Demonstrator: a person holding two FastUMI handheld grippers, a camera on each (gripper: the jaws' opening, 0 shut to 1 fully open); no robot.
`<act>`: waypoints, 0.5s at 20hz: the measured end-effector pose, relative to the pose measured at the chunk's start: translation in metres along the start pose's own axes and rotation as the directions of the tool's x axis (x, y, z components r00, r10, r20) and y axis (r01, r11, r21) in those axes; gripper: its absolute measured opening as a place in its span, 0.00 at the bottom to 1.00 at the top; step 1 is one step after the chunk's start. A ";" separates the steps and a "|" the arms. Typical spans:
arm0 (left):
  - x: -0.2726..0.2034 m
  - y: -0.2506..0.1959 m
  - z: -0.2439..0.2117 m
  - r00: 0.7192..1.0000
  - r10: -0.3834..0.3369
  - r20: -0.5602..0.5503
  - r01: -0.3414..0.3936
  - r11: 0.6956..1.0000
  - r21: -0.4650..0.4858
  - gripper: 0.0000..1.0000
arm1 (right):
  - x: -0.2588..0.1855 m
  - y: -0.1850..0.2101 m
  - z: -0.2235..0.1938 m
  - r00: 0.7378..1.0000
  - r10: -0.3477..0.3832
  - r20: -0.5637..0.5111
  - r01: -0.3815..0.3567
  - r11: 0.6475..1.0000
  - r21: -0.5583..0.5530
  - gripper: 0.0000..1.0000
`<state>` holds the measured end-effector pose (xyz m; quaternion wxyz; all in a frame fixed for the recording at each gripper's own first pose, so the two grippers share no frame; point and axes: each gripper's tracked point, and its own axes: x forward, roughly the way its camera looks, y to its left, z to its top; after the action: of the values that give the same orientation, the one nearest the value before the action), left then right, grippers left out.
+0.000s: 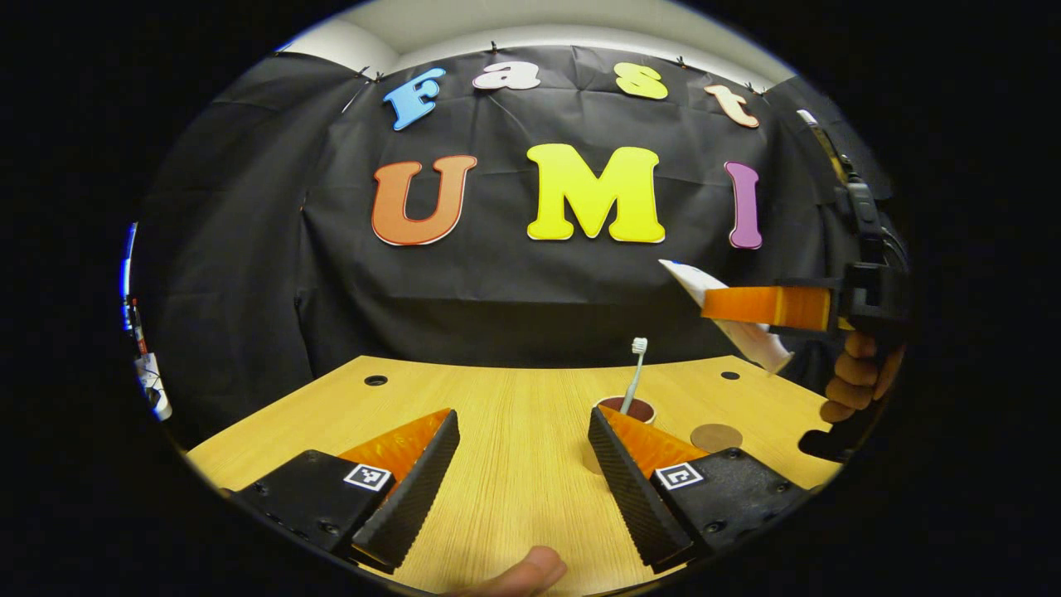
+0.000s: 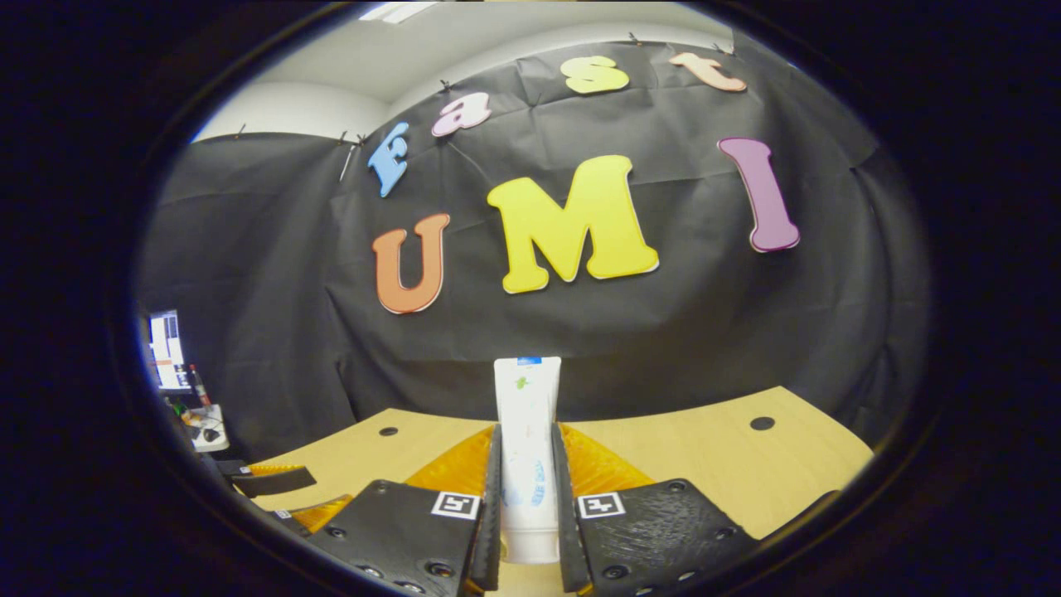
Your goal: Put the toothbrush and toothpaste on the desktop into the cup, then pick up the cup and place it on the coaster on the desktop.
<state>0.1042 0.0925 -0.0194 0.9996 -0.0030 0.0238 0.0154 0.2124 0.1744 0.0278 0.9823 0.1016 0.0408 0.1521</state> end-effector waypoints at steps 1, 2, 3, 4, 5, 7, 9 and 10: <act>-0.001 0.001 -0.003 1.000 -0.004 -0.004 0.004 1.000 -0.005 1.00 | 0.009 0.004 -0.005 1.000 -0.001 -0.012 0.001 1.000 -0.004 0.28; -0.002 0.001 -0.004 1.000 -0.010 -0.003 0.010 1.000 -0.014 0.99 | 0.017 0.008 -0.012 1.000 0.002 -0.025 -0.002 1.000 -0.009 0.28; -0.003 0.001 -0.004 1.000 -0.014 -0.002 0.014 1.000 -0.019 1.00 | 0.023 0.011 -0.017 0.999 0.002 -0.037 -0.003 1.000 -0.015 0.28; -0.003 0.001 -0.005 1.000 -0.019 -0.004 0.019 1.000 -0.018 1.00 | 0.027 0.011 -0.020 0.999 -0.002 -0.044 0.001 1.000 -0.020 0.28; -0.002 0.002 -0.006 1.000 -0.020 -0.007 0.020 1.000 -0.017 0.99 | 0.029 0.012 -0.022 0.999 -0.001 -0.047 0.000 1.000 -0.023 0.28; -0.002 0.002 -0.008 1.000 -0.027 -0.011 0.027 0.999 -0.019 0.99 | 0.033 0.013 -0.024 0.999 -0.005 -0.049 0.004 1.000 -0.021 0.28; 0.000 0.001 -0.011 0.999 -0.037 -0.013 0.036 0.999 -0.020 1.00 | 0.036 0.012 -0.024 0.999 -0.009 -0.046 0.008 1.000 -0.019 0.28; 0.000 0.002 -0.013 0.999 -0.036 -0.016 0.036 0.999 -0.020 0.99 | 0.037 0.012 -0.025 0.999 -0.010 -0.044 0.009 1.000 -0.020 0.28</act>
<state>0.1032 0.0939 -0.0327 0.9994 -0.0133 0.0320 -0.0024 0.2408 0.2017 0.0047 0.9828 0.0880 0.0613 0.1502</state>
